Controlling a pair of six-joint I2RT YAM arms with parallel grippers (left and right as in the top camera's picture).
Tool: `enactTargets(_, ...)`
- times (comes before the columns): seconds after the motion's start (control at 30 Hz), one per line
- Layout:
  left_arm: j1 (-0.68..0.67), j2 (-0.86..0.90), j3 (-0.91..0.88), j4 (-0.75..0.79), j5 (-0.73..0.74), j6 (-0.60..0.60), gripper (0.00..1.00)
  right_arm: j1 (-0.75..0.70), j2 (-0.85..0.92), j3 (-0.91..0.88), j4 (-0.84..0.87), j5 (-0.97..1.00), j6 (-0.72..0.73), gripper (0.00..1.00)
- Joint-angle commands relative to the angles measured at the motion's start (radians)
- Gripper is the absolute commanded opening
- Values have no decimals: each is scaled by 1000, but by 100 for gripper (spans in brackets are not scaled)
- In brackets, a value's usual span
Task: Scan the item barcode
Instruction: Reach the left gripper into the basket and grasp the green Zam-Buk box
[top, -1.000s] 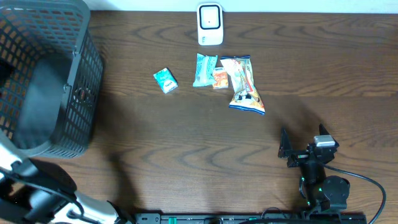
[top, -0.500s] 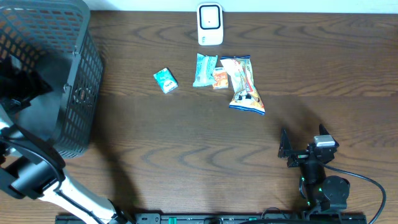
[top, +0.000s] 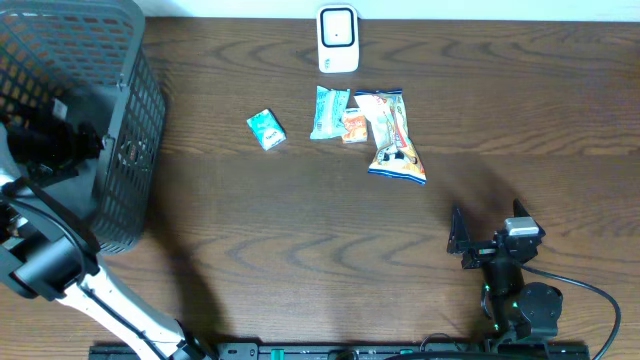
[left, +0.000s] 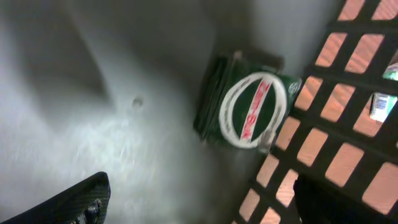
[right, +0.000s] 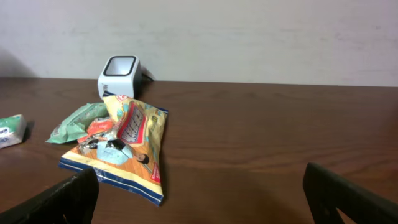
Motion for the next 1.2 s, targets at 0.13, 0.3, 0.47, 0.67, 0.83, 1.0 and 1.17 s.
enactTargets(0.13,-43,28,-5,58,-56,49,93,8,-5,-1,-5,7,4,99)
enactTargets(0.3,-78,28,-5,72,-56,139,94,8,-5,-1,-5,8,4,99)
enactTargets(0.47,-103,28,-5,125,-57,141,94,8,-5,-1,-5,8,4,99)
enactTargets(0.67,-125,28,-18,142,-64,167,94,8,-5,-1,-5,8,4,99)
enactTargets(0.83,-130,28,-72,172,-111,175,96,8,-5,-1,-5,7,3,99)
enactTargets(1.0,-130,28,-103,193,-114,175,96,8,-5,-1,-5,7,4,99)
enactTargets(1.17,-142,29,-126,196,-105,205,96,8,-5,-1,-5,7,4,99)
